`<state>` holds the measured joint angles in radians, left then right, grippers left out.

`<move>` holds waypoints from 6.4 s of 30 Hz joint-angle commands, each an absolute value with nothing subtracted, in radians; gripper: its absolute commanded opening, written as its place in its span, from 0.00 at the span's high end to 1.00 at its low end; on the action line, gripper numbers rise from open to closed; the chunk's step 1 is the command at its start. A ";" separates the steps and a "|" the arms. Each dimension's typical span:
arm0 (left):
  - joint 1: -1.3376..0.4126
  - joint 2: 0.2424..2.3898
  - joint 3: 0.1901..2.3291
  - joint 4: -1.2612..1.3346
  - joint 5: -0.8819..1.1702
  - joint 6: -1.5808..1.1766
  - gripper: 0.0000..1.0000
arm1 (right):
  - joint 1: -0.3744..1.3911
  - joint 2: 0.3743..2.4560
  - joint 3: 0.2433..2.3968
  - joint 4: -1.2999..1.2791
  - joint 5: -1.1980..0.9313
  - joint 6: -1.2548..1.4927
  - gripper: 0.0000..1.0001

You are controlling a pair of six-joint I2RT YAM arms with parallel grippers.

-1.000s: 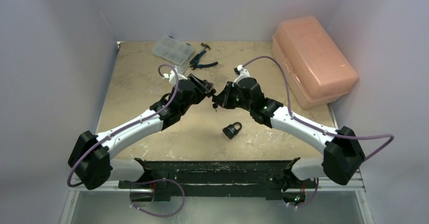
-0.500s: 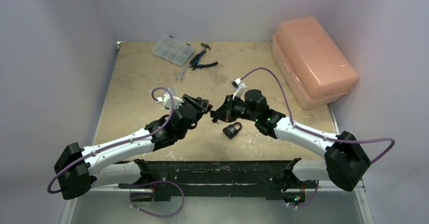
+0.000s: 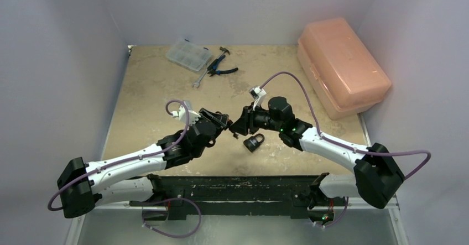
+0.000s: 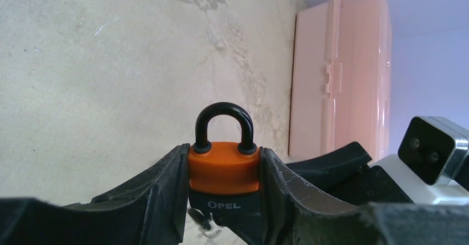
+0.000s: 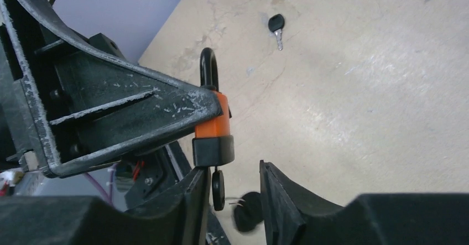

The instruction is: Unlock with the key

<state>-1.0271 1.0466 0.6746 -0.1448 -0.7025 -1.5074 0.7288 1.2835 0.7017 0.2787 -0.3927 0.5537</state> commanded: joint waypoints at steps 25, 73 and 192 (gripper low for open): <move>-1.074 1.062 0.723 -0.158 -0.671 -1.603 1.00 | 0.735 1.223 0.749 0.344 -0.416 0.389 0.39; -1.074 0.855 0.640 0.025 -0.578 -0.963 0.01 | 0.748 1.166 0.637 0.592 -0.391 0.643 1.00; -1.072 0.748 0.616 0.372 -0.352 -0.676 1.00 | 0.952 0.888 0.765 0.076 -0.094 0.209 0.25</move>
<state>-1.0733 0.7506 0.5915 0.2653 -0.3248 -0.6521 0.9405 0.8574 0.7532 0.0891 -0.2020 0.2920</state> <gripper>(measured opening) 0.209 0.748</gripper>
